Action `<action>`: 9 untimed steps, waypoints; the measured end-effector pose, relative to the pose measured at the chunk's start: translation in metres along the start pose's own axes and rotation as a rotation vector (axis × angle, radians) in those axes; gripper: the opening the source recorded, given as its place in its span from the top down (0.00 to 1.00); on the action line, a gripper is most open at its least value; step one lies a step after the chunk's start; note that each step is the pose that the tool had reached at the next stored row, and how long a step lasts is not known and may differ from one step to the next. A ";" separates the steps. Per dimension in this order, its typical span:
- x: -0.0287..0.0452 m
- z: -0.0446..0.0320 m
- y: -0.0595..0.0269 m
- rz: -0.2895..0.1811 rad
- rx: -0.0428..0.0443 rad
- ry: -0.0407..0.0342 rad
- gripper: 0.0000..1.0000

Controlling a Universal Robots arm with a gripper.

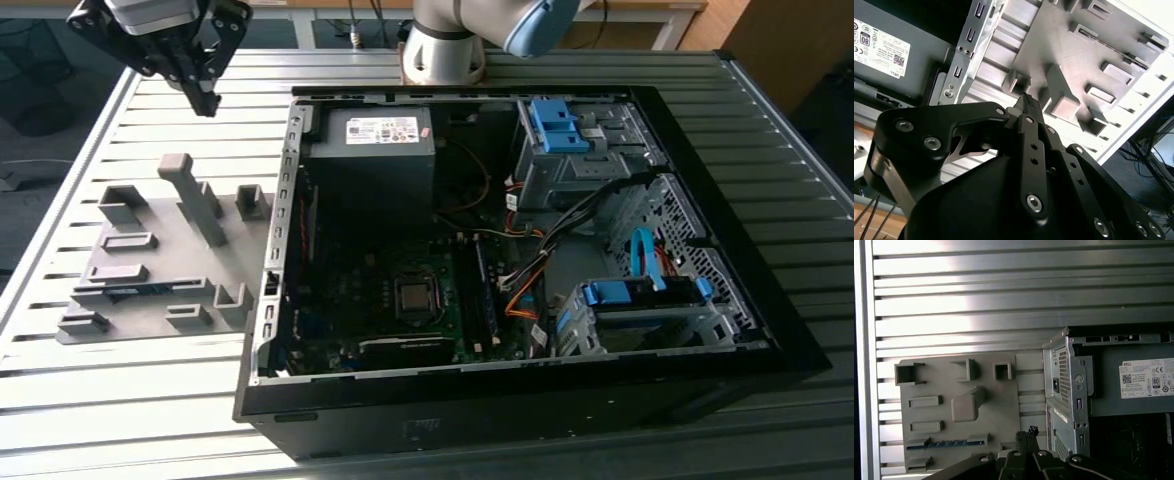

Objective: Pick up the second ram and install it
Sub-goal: 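Reach for the second ram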

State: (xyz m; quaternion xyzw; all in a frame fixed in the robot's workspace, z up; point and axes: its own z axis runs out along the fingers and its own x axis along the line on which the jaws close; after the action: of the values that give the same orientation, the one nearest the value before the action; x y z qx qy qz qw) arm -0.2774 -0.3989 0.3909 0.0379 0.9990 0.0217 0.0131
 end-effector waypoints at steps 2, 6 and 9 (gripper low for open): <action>0.0013 0.0000 -0.0001 0.000 0.0000 0.0000 0.89; 0.0041 0.0000 -0.0003 0.000 0.0000 -0.0001 0.89; 0.0062 0.0000 -0.0005 0.000 0.0000 0.0000 0.89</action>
State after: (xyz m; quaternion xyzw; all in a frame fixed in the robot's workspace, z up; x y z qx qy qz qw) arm -0.2836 -0.3989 0.3908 0.0379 0.9990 0.0217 0.0131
